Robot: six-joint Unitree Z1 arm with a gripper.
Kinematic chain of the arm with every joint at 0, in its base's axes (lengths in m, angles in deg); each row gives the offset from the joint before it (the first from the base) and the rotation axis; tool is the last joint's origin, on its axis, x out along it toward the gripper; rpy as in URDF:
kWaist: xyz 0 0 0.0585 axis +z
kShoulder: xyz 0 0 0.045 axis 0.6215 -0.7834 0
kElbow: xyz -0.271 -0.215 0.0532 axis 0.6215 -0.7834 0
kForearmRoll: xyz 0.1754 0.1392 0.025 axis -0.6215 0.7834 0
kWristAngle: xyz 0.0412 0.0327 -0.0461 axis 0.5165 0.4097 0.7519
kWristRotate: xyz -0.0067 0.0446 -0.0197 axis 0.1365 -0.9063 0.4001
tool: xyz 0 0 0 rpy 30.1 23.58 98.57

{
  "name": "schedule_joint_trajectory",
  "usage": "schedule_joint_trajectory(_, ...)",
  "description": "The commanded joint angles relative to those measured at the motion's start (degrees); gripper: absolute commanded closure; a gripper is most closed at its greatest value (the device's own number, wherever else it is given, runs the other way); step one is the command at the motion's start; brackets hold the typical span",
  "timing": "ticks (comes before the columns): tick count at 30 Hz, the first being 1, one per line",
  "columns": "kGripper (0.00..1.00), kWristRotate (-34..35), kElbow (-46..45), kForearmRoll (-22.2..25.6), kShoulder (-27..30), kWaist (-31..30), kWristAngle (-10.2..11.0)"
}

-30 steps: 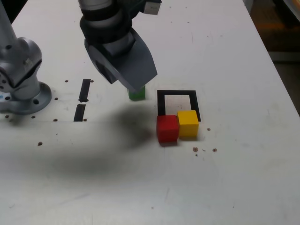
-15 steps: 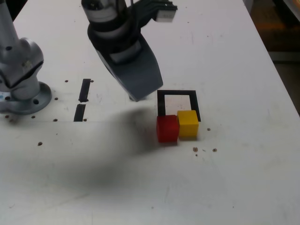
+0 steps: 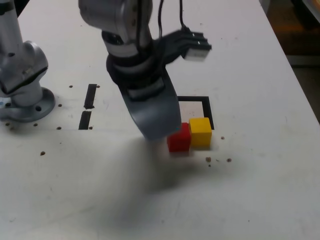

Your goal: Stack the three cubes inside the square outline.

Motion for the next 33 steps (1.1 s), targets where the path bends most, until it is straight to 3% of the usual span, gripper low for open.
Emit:
schedule_joint_trajectory(1, 0.04, -0.07, 0.52, -0.26, -1.17, -0.25, -0.74)
schedule_joint_trajectory(8, 0.04, -0.07, 1.33, -1.18, -4.87, -0.4, -2.4)
schedule_joint_trajectory(25, 0.05, -0.07, 3.05, -2.4, -8.76, 2.97, -3.22)
schedule_joint_trajectory(33, 0.07, -0.07, 2.71, -3.46, -10.45, 3.18, -5.14)
